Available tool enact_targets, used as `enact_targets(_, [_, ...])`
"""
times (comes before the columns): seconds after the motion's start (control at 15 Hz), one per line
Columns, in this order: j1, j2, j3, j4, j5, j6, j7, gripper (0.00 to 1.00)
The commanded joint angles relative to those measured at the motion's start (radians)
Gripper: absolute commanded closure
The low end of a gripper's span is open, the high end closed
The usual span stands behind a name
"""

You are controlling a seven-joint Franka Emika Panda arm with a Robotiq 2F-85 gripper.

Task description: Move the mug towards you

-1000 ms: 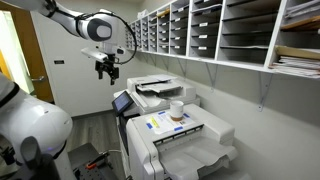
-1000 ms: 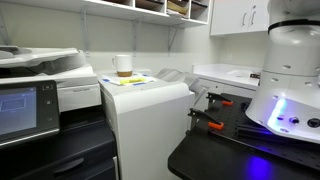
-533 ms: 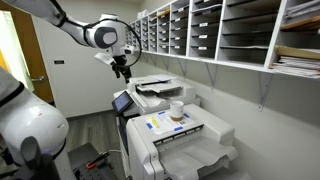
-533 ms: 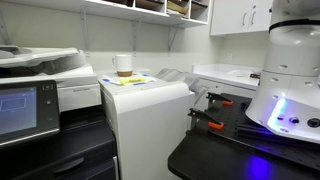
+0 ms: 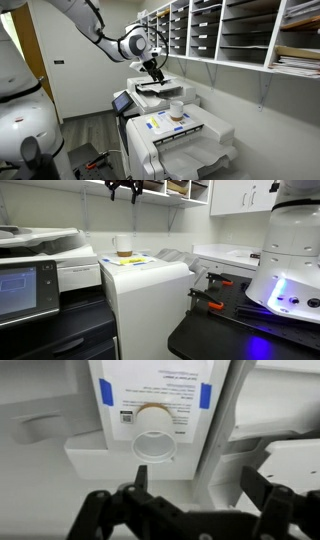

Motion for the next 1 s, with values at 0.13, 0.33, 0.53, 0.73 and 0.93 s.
enact_targets(0.13, [0.069,0.26,-0.071,0.268,0.006,-0.242,0.171,0.0])
enact_targets(0.33, [0.132,0.389,-0.132,0.385,0.104,-0.273,0.196,0.0])
enact_targets(0.53, [0.179,0.479,-0.201,0.478,0.154,-0.279,0.23,0.0])
enact_targets(0.73, [0.204,0.531,-0.253,0.539,0.189,-0.311,0.228,0.0])
enact_targets(0.93, [0.216,0.572,-0.283,0.581,0.214,-0.34,0.23,0.0])
